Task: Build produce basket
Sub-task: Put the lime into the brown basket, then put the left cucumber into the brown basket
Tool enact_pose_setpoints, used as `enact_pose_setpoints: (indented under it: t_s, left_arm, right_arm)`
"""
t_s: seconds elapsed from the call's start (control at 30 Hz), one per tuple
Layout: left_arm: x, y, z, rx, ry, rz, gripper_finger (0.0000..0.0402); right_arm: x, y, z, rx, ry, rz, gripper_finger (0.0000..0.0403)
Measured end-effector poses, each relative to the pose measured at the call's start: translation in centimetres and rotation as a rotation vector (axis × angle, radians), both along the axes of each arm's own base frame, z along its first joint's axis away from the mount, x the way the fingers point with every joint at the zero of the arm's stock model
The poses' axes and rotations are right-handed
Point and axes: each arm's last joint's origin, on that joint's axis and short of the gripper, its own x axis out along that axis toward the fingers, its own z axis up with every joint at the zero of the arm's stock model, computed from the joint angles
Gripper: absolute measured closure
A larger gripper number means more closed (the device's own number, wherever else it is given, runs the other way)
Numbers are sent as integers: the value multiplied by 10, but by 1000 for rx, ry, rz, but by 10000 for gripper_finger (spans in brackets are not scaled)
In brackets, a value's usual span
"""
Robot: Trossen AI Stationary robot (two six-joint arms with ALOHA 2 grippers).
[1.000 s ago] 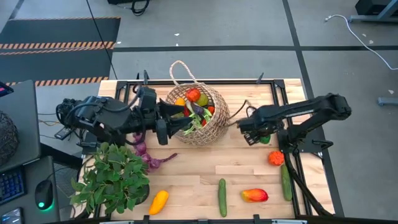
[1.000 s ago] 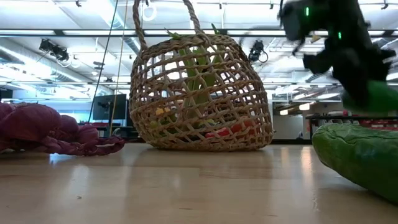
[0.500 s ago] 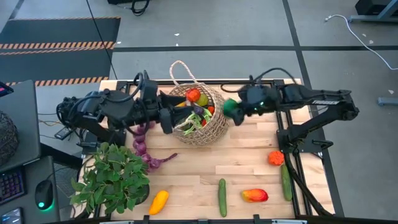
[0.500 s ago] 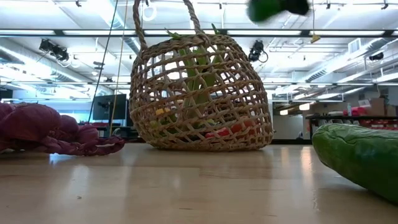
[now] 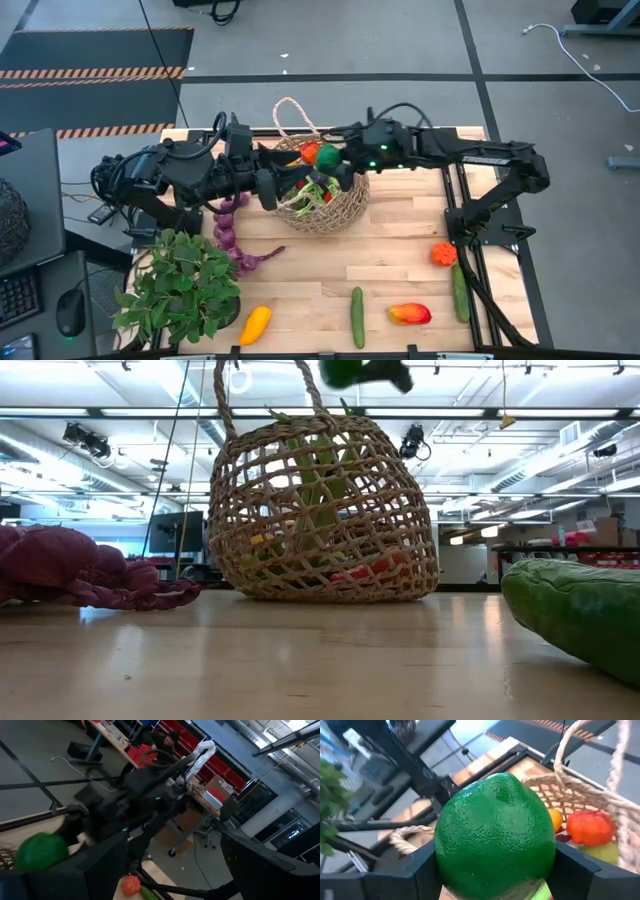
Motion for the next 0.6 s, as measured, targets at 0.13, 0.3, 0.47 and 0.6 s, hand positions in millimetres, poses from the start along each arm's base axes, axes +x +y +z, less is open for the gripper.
enact_pose_setpoints:
  t_s: [0.13, 0.3, 0.47, 0.6]
  left_arm:
    - [0, 0, 0, 2, 0, 0, 77]
    - [0, -1, 0, 2, 3, -5, 77]
    - [0, -1, -1, 9, 10, -22, 77]
    - [0, -2, -1, 20, 23, -71, 77]
  right_arm:
    - [12, -11, -11, 14, 20, -1, 93]
    - [17, -26, -14, 26, 4, -19, 33]
    - [15, -36, -16, 52, 20, -11, 12]
    - [6, -34, -10, 87, 13, 45, 18]
